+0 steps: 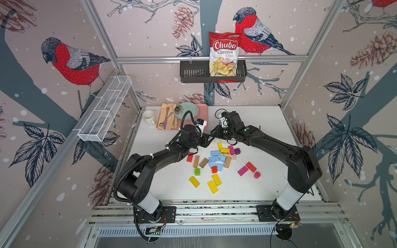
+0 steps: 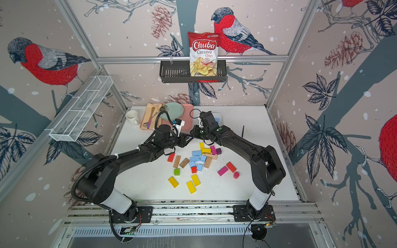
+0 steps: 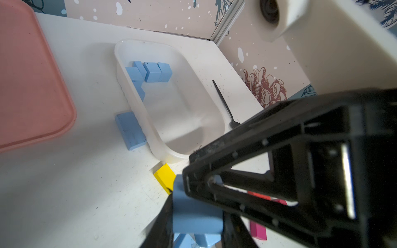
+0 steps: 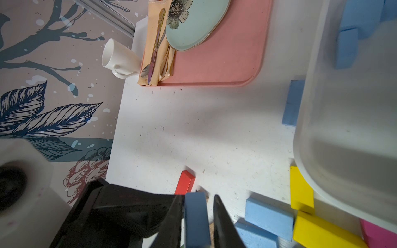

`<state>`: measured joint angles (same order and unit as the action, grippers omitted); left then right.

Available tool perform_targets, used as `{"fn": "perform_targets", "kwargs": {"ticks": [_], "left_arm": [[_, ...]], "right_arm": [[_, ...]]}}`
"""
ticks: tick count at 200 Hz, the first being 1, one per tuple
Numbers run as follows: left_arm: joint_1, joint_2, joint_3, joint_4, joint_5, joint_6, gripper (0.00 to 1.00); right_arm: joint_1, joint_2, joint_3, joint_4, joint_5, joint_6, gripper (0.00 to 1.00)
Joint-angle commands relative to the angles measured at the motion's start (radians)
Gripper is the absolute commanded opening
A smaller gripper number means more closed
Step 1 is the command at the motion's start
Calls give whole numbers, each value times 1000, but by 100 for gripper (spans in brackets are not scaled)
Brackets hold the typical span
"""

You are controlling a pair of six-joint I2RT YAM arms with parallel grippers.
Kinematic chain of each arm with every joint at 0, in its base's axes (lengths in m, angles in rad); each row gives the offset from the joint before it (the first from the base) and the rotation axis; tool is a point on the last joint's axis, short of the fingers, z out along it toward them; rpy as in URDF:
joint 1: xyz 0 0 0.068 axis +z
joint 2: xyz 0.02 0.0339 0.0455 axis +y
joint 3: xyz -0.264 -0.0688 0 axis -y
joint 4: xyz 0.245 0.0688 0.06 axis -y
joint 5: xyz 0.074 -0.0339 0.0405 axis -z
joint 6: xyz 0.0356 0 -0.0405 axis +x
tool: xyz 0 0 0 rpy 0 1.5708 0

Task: Pick out the blue building blocks
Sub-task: Place the building block in the storage box.

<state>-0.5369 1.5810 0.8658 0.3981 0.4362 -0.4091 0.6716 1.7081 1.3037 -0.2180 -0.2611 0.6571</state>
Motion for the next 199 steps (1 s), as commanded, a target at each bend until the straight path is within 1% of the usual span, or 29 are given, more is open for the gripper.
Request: {"fn": "perform_targets", "kwargs": {"ticks": [1, 91, 123, 138, 199], "left_arm": [[2, -11, 4, 54, -17, 26, 14], [2, -3, 29, 28, -33, 52, 17], [2, 0, 32, 27, -29, 52, 21], [2, 2, 33, 26, -28, 51, 25], [2, 10, 38, 22, -23, 50, 49]], "right_arm": [[-3, 2, 0, -10, -27, 9, 23], [-8, 25, 12, 14, -80, 22, 13], [-11, 25, 11, 19, -78, 24, 9], [-15, 25, 12, 22, -78, 23, 8], [-44, 18, 13, 25, -75, 19, 4]]}}
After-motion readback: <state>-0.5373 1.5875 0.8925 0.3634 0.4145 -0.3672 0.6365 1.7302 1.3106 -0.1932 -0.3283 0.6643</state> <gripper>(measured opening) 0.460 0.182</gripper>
